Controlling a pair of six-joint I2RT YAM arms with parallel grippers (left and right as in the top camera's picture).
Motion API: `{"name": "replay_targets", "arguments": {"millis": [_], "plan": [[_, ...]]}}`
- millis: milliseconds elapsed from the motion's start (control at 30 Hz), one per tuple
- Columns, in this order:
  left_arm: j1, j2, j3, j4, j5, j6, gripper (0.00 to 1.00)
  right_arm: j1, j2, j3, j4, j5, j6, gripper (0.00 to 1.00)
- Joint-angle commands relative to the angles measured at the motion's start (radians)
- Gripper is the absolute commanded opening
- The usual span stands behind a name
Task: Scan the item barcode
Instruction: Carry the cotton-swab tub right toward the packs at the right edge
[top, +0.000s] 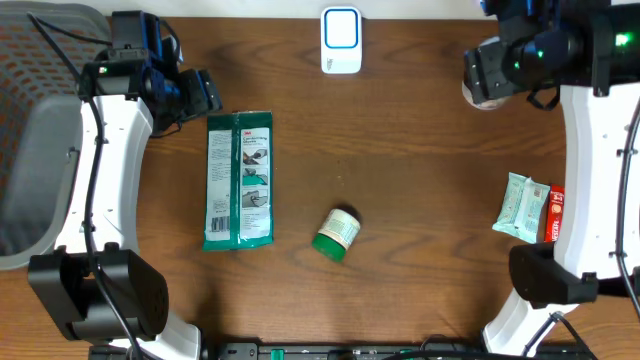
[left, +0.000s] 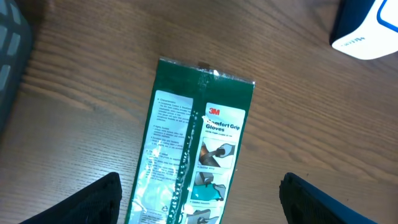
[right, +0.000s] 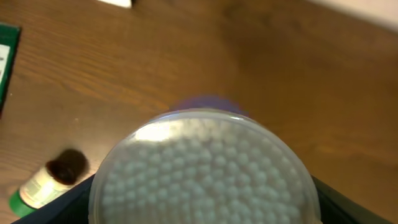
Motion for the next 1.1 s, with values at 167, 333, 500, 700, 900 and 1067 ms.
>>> {"name": "replay_targets", "arguments": {"millis": [167,333,500,700,900,1067], "plan": [[0.003,0.005,-0.001,-0.003,-0.010,0.002,0.81,-0.081,0.011,-0.223,0.006,-0.030,0.131,0.01],[0.003,0.005,-0.001,-0.003,-0.010,0.002,0.81,-0.144,0.011,-0.402,0.071,-0.030,0.131,0.01],[0.003,0.005,-0.001,-0.003,-0.010,0.002,0.81,-0.235,0.011,-0.600,0.230,-0.035,0.158,0.01],[0.003,0.005,-0.001,-0.003,-0.010,0.002,0.81,-0.370,0.011,-0.833,0.461,-0.035,0.204,0.01],[0.003,0.005,-0.001,-0.003,-0.010,0.002,0.81,-0.520,0.011,-0.960,0.600,-0.035,0.294,0.01],[0.003,0.005,-0.001,-0.003,-0.010,0.002,0.81,-0.609,0.011,-1.055,0.713,-0.035,0.304,0.01]]}}
